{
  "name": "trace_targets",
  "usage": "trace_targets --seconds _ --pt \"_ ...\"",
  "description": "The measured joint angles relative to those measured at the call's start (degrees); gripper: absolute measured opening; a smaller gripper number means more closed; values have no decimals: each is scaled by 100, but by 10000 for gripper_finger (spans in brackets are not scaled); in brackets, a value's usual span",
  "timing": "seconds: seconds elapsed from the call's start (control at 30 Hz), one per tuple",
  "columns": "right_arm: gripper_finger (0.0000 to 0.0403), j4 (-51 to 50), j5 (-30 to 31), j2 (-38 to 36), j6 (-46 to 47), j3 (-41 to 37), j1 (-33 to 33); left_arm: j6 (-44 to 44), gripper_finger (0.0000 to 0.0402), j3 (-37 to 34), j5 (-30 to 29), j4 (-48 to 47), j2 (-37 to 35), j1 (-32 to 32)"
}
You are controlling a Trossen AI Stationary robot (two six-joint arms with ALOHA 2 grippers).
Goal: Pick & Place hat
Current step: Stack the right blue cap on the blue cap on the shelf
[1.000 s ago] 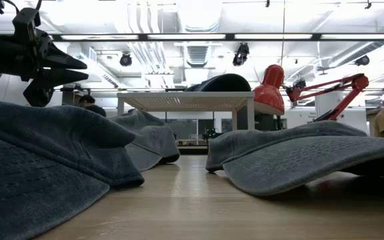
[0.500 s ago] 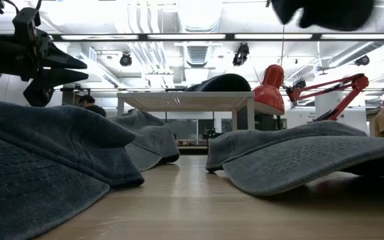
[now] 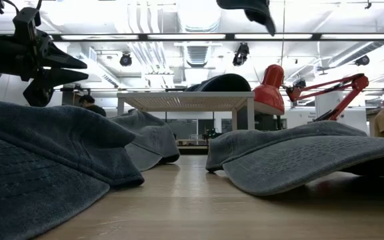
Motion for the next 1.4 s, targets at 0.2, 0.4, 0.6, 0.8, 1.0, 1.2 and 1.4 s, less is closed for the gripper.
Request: trace_targets --seconds 0.2,0.4,0.6,0.8,1.0,1.2,1.4 --pt "13 -44 -1014 857 -768 994 -929 1 108 0 0 0 0 0" --pt "13 -396 -1838 1801 -1019 1964 -1668 1 108 0 0 -2 0 -1" --pt "13 -746 -2624 2211 -865 1966 -2302 4 108 0 0 -2 4 -1" --pt "13 -785 -2738 2371 -767 1983 -2502 19 108 0 0 -2 7 -1" --pt "13 -765 -2767 2460 -636 1986 -2521 21 108 0 0 -2 7 -1" --pt "13 -686 -2765 2684 -725 1988 -2510 11 108 0 0 -2 7 -1" --pt "13 -579 -2760 2918 -863 1988 -2550 -21 108 0 2 -2 7 -1"
